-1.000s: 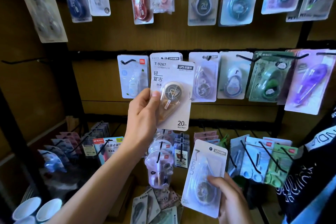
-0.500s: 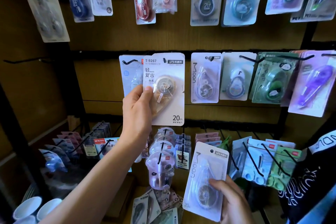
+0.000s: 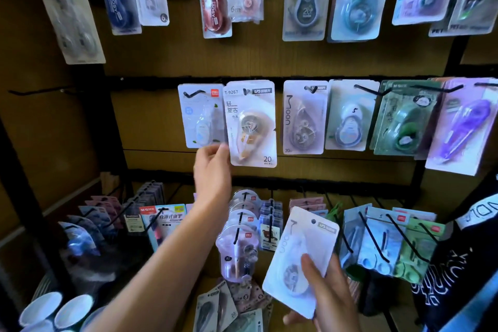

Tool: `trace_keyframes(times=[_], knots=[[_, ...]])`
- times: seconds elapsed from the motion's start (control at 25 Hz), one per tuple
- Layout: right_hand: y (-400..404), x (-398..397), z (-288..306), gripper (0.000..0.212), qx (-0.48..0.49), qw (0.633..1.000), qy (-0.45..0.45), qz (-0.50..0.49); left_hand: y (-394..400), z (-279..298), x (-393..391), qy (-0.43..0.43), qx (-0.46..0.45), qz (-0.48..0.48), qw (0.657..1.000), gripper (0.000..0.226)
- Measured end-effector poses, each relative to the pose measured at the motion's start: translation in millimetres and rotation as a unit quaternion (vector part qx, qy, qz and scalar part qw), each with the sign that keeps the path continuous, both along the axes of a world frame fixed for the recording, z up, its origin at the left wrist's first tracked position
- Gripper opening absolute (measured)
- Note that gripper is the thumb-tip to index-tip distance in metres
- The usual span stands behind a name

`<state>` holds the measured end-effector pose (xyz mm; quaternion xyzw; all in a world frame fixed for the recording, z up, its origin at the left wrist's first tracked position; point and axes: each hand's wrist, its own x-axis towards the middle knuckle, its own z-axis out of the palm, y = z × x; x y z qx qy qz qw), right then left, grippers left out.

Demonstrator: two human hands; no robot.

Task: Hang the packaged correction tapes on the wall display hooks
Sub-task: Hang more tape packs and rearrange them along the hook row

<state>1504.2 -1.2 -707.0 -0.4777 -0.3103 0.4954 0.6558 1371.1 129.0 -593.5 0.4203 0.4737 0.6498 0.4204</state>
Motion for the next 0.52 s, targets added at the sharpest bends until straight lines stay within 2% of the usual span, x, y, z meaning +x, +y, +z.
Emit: trace_keyframes(times=[0.08, 0.12, 0.2, 0.28, 0.4, 0.52], knots=[[-7, 0, 8, 0.041, 0.030, 1.000, -0.003, 0.010, -33, -33, -3, 0.016, 0.032, 0.044, 0.998, 0.013], [-9, 2, 9, 0.038, 0.031, 0.999, -0.003, 0.032, -49, -54, -6, 0.042, 0.031, 0.018, 0.998, 0.016], [-8, 6, 0, 0.048, 0.029, 0.996, -0.022, 0.081, -74, -92, -10, 0.103, -0.017, -0.118, 0.988, 0.016], [-9, 4, -1, 0.048, 0.049, 0.994, 0.001, 0.099, -87, -112, -13, 0.102, -0.070, -0.249, 0.961, 0.020], [-10, 4, 1, 0.047, 0.082, 0.986, 0.043, 0.138, -88, -119, -23, 0.051, -0.069, -0.325, 0.942, 0.028], [-8, 0, 0, 0.061, 0.097, 0.986, -0.013, 0.132, -89, -115, -37, 0.053, -0.042, -0.363, 0.929, 0.029]])
